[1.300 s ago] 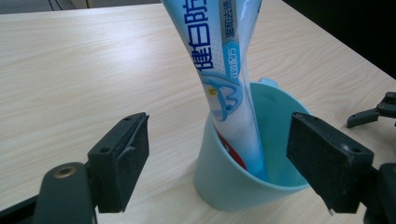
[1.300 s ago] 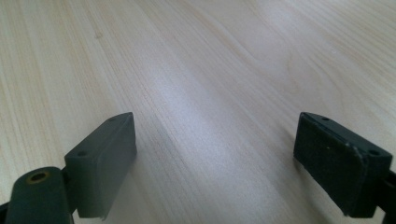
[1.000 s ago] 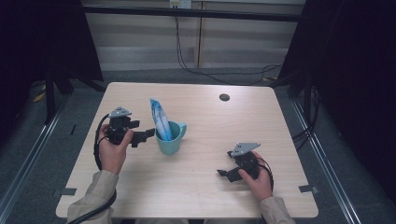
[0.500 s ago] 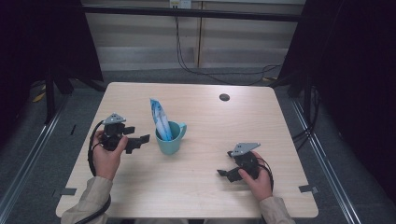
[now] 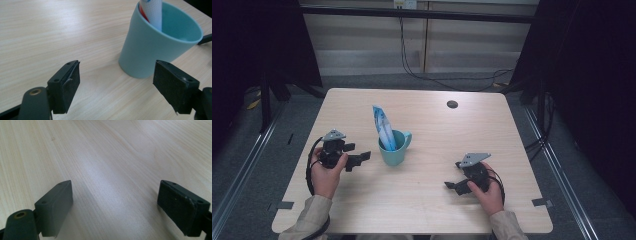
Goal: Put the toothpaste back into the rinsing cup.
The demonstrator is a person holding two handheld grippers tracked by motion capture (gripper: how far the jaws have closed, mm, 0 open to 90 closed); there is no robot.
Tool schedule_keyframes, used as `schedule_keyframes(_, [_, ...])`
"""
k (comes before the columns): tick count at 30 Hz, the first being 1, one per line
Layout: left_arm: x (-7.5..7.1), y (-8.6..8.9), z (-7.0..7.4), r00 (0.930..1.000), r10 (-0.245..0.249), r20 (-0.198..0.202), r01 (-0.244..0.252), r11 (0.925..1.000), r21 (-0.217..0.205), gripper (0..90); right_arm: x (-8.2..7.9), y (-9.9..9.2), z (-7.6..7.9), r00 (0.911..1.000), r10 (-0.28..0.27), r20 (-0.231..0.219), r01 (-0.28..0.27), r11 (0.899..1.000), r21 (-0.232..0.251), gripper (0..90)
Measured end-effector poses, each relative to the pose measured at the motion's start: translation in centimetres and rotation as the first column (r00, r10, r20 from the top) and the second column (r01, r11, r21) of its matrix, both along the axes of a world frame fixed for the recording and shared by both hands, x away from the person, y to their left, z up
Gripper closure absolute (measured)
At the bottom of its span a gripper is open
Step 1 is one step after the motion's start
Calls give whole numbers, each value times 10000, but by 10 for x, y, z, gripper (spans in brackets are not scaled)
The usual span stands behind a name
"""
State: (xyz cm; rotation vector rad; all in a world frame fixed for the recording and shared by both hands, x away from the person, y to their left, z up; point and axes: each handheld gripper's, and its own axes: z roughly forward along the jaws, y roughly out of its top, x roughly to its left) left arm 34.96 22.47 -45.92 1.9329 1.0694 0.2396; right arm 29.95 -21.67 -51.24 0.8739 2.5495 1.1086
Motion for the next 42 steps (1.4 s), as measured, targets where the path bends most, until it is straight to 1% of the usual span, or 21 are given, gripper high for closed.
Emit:
schedule_keyframes(3, [-1,0,-3,9999,109,-20,-109,9999,-14,217,0,0,0,10000,0,1,0,10000,0,127])
schedule_keyframes(7, [-2,4,-9,10000,56,-73,-56,10000,56,217,0,0,0,10000,0,1,0,10000,1,127])
schedule_keyframes(8, [-3,5,-13,9998,150,-133,-150,9999,-17,217,0,0,0,10000,0,4,0,10000,-1,127])
schedule_keyframes(9, [-3,5,-13,9998,150,-133,-150,9999,-17,217,0,0,0,10000,0,4,0,10000,-1,127])
schedule_keyframes(11, [-5,8,-18,9997,135,-188,-132,9998,160,217,0,0,0,10000,1,-3,-1,10000,3,127])
schedule_keyframes(15, [-7,10,-24,9995,171,-260,-167,9997,164,217,0,0,0,10000,2,-1,-2,10000,1,127])
schedule_keyframes(17, [-8,11,-29,9994,101,-323,-93,9996,266,217,0,0,0,10000,2,-2,-2,10000,2,127])
schedule_keyframes(19, [-10,11,-33,9990,244,-378,-233,9993,287,217,0,0,0,10000,0,-1,0,10000,2,127])
schedule_keyframes(21, [-11,12,-37,9990,194,-403,-182,9994,295,217,0,0,0,10000,0,1,0,10000,1,127])
schedule_keyframes(23, [-13,13,-43,9988,181,-454,-159,9987,485,219,0,0,0,10000,2,1,-2,10000,2,127])
schedule_keyframes(27, [-15,15,-47,9986,250,-465,-223,9980,585,223,0,0,0,10000,1,1,-1,10000,2,128])
schedule_keyframes(28, [-16,15,-48,9989,260,-396,-238,9982,556,225,0,0,0,10000,1,-2,-1,10000,3,128])
schedule_keyframes(30, [-18,16,-49,9993,285,-224,-270,9974,664,225,0,0,0,10000,2,0,-2,10000,3,127])
schedule_keyframes(31, [-18,16,-49,9993,285,-224,-270,9974,664,225,0,0,0,10000,2,0,-2,10000,3,127])
schedule_keyframes(32, [-19,15,-50,9997,231,-40,-227,9968,765,225,0,0,0,10000,2,-1,-2,10000,2,127])
schedule_keyframes(33, [-19,15,-50,9997,231,-40,-227,9968,765,222,0,0,0,10000,2,-1,-2,10000,2,127])
schedule_keyframes(35, [-21,13,-50,9999,71,133,-85,9933,1153,219,0,0,0,10000,7,1,-7,10000,1,127])
schedule_keyframes(36, [-21,13,-50,9999,71,133,-85,9933,1153,212,0,0,0,10000,7,1,-7,10000,1,127])
schedule_keyframes(37, [-22,11,-50,9997,-93,231,57,9885,1509,209,0,0,0,10000,10,1,-10,10000,0,128])
schedule_keyframes(39, [-23,9,-50,9994,-174,295,122,9858,1673,203,0,0,0,10000,11,2,-11,10000,-1,128])
schedule_keyframes(42, [-23,8,-50,9994,-179,305,123,9846,1745,198,0,0,0,10000,16,3,-16,10000,0,127])
